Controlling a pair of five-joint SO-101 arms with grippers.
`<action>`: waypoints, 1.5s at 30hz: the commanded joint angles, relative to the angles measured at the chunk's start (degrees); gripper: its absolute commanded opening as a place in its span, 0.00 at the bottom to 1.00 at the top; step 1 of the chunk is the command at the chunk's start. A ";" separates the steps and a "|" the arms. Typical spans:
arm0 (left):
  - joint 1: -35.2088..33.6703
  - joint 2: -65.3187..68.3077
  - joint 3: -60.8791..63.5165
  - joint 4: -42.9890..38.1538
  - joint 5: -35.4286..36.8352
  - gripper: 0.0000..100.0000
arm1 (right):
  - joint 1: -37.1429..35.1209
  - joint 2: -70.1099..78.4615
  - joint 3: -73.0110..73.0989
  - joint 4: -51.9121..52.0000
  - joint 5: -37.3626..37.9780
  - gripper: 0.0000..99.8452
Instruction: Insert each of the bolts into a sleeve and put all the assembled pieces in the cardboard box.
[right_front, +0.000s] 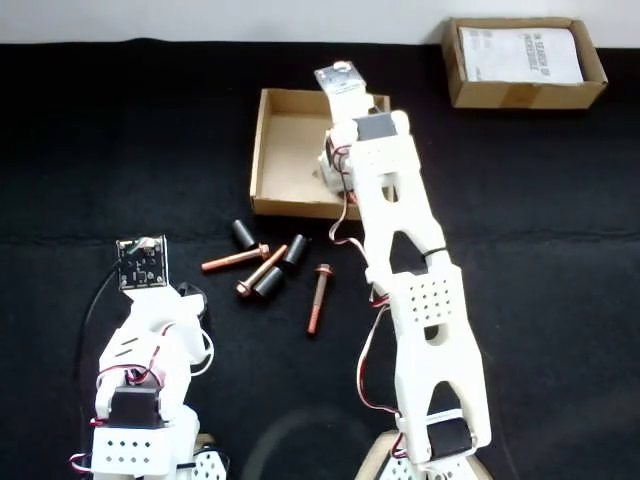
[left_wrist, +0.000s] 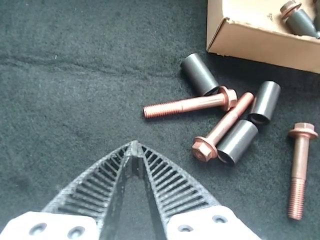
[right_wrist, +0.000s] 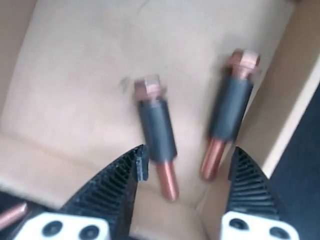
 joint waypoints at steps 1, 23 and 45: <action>-0.40 -0.75 0.92 0.18 -0.18 0.02 | -1.80 -9.80 -2.77 3.82 -5.89 0.24; -2.33 -0.75 0.92 1.32 -0.18 0.02 | -17.63 -32.40 18.42 17.19 -41.93 0.23; -2.33 -0.75 0.92 1.41 -0.18 0.02 | -16.66 -20.26 31.16 6.46 -37.98 0.13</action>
